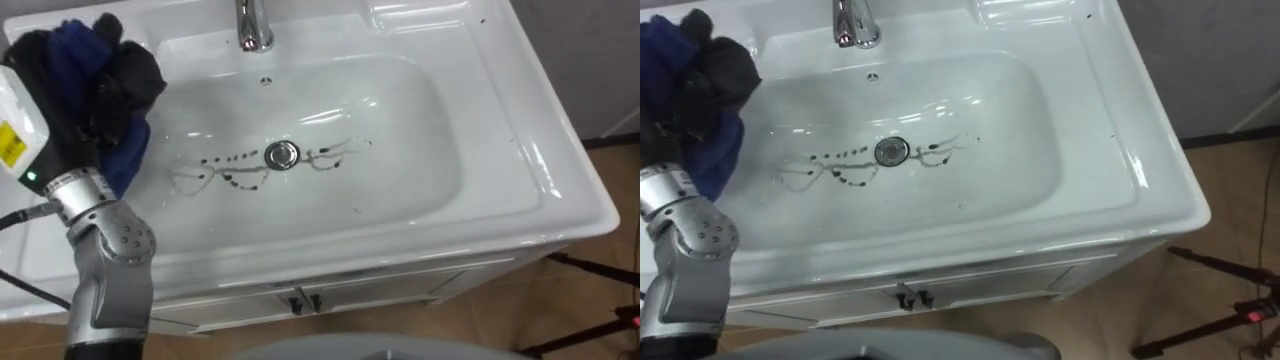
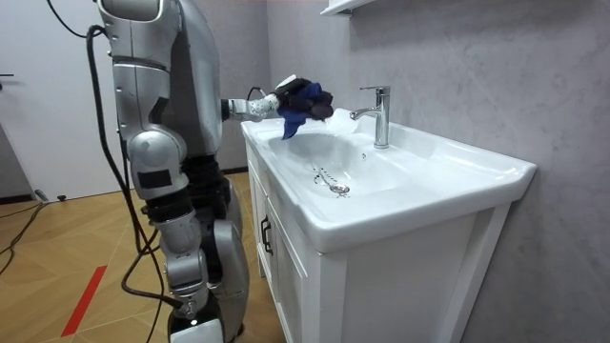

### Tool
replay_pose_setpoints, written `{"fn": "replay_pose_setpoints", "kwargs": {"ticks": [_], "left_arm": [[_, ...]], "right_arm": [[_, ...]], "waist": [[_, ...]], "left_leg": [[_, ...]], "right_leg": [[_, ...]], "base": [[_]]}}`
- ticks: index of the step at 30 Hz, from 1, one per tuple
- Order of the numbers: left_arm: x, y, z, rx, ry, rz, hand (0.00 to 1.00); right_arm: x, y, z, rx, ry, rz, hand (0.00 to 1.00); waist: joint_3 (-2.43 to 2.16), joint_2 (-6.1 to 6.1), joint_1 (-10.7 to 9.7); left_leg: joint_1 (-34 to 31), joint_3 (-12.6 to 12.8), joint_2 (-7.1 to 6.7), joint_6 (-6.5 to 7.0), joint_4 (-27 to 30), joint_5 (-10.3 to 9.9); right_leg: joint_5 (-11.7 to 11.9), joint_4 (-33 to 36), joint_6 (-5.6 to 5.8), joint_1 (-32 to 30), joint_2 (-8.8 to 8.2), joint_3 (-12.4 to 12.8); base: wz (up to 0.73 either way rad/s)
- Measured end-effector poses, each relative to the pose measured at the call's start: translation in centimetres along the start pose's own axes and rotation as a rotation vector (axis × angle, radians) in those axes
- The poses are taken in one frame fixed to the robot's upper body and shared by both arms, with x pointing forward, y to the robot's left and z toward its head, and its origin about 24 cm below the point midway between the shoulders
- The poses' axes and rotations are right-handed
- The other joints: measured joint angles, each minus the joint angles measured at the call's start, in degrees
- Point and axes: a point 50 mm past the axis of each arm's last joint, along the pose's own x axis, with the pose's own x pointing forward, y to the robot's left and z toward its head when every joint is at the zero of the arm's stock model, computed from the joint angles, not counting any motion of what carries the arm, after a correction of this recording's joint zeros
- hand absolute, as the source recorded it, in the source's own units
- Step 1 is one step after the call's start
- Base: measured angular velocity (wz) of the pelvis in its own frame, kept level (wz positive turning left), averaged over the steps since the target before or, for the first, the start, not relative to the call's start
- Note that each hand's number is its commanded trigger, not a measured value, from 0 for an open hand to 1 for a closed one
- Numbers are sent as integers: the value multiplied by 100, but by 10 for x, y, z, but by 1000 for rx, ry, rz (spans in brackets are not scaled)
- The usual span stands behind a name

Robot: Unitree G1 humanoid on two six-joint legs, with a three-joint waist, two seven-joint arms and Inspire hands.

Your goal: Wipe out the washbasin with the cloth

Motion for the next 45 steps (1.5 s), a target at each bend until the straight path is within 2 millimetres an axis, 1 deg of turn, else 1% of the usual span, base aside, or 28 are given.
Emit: {"fn": "replay_pose_setpoints", "kwargs": {"ticks": [5,10,12,14,16,20,23,28,31,33,35,38,41,45], "left_arm": [[-6,-12,1,-8,7,-94,100],[-14,-24,5,-18,1,-187,100],[-17,-29,1,-5,12,-216,100],[-20,-33,-5,21,43,-252,100],[-21,-35,-10,38,65,-265,100],[-25,-39,-17,61,94,-293,100],[-27,-42,-21,77,117,-337,100],[-29,-45,-26,113,131,-375,100],[-30,-46,-28,147,131,-393,100],[-30,-47,-32,163,147,-401,100],[-29,-50,-42,197,191,-425,100],[-29,-49,-50,221,227,-431,100],[-29,-49,-50,222,228,-433,100],[-29,-50,-50,228,224,-442,100]], "right_arm": [[0,1,-1,3,7,2,0],[0,4,0,-4,13,1,0],[0,3,2,-6,6,-2,0],[0,3,4,-6,-5,-4,0],[0,3,4,-5,-9,-10,0],[0,3,1,-5,-5,-14,0],[0,5,-3,-7,14,-7,0],[0,5,-6,-20,25,-1,0],[0,5,-5,-16,29,4,0],[0,5,-6,-12,33,8,0],[0,5,-6,-10,37,7,0],[0,5,-7,-8,41,6,0],[0,5,-8,-7,45,5,0],[0,5,-7,-8,39,1,0]], "waist": [[-15,-16,-27],[-24,-26,-28],[-32,-11,-36],[-35,-9,-135],[-35,-8,-171],[-34,-11,-159],[-22,-29,-152],[-14,-43,-171],[-12,-44,-219],[-13,-38,-234],[-10,-10,-282],[-5,19,-322],[-2,30,-316],[-3,33,-326]], "left_leg": [[-64,-1,-4,1,5,1],[-68,35,-8,1,0,1],[-69,90,-5,2,-3,1],[-70,91,-3,2,-7,0],[-65,106,0,2,-9,0],[-32,166,5,2,-20,0],[-14,187,10,12,-29,-7],[-11,197,8,20,-24,-11],[-17,197,5,20,-23,-11],[5,198,5,20,-24,-11],[19,208,6,20,-24,-11],[22,240,7,20,-24,-11],[32,317,7,20,-24,-11],[42,338,5,20,-25,-11]], "right_leg": [[13,14,39,-73,1,7],[50,8,45,-60,-1,12],[60,5,43,-58,-2,19],[62,7,41,-37,-4,4],[67,10,36,-41,-4,10],[72,10,32,-37,2,47],[72,10,32,-39,6,66],[73,-7,36,-69,11,134],[75,-15,39,-80,13,148],[75,-7,39,-70,18,171],[75,-5,39,-61,24,191],[75,-7,39,-71,29,235],[75,-8,39,-83,32,306],[75,-9,39,-92,33,351]], "base": [[5],[-1],[-7],[0],[-4],[-9],[-1],[-1],[0],[-5],[-5],[-7],[-12],[-8]]}}
